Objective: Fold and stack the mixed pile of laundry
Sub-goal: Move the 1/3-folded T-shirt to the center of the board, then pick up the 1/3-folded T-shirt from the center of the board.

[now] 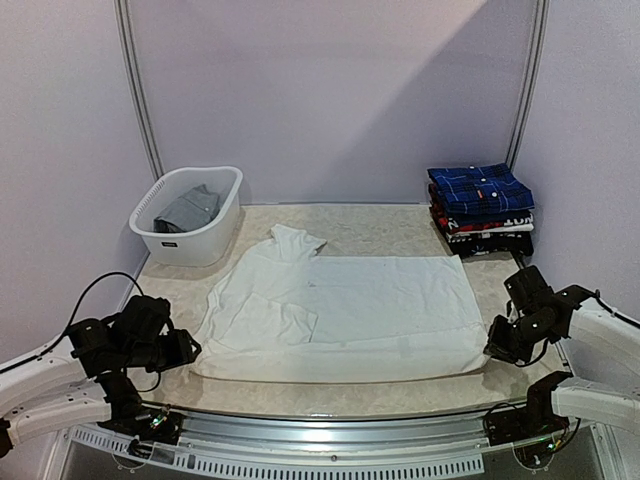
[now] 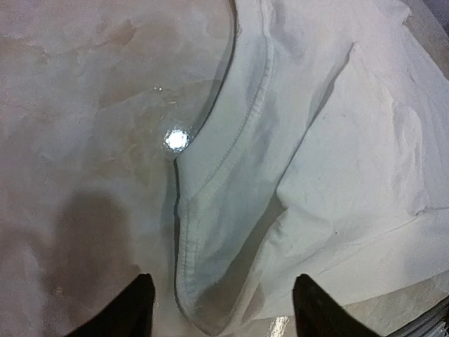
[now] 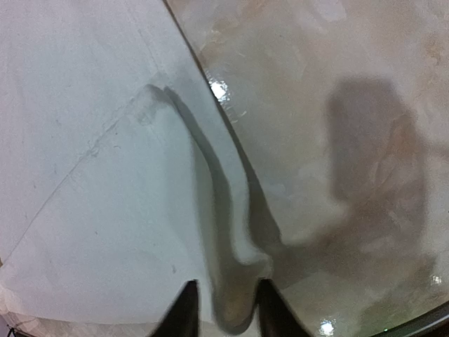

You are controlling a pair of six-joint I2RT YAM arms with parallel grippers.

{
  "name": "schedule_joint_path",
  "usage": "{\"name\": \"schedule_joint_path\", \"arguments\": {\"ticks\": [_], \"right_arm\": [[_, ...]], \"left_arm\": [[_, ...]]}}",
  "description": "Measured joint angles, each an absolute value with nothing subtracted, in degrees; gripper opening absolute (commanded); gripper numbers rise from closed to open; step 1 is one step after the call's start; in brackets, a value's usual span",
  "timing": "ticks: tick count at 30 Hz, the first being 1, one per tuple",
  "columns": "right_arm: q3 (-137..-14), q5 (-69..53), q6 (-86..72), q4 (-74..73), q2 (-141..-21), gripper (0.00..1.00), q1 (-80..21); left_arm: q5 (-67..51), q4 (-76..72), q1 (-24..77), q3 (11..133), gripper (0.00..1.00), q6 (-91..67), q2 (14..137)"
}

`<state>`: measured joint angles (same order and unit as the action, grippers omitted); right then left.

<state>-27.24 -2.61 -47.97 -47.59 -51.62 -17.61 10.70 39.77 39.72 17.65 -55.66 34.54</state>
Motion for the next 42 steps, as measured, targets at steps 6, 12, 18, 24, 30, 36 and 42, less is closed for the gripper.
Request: {"name": "schedule_joint_path", "arguments": {"ticks": [6,12,18,24,30,36,42], "right_arm": [[-27.11,0.82,-49.8,-48.75,-50.5,0.76,-17.56],[-29.12,4.54,-50.33,-50.59,-48.27,0.84,-17.56],[-32.99,7.16,-50.04,-50.24,-46.87,0.85,-17.56],[-33.17,7.88,-50.35,-49.19,-46.83,0.87,-17.56],[-33.21,7.86,-49.89,-47.05,-46.54,0.87,-17.56],[-32.97,6.59,-46.52,-42.54,-44.14,0.87,-17.56],[-32.93,3.79,-41.12,-38.79,-43.11,0.88,-17.56]], "left_arm": [[13.15,40.25,39.7,17.89,1.0,-54.98,34.48],[18.52,40.1,39.7,21.89,0.99,-50.15,39.64],[21.82,38.39,39.7,29.32,1.0,-43.92,46.57],[23.68,32.49,39.7,33.67,0.99,-36.34,55.29],[20.67,25.06,39.68,34.72,0.99,-33.34,61.06],[18.02,22.0,39.42,40.97,0.95,-29.63,73.03],[16.53,21.28,39.2,52.42,0.94,-23.92,82.59]]}}
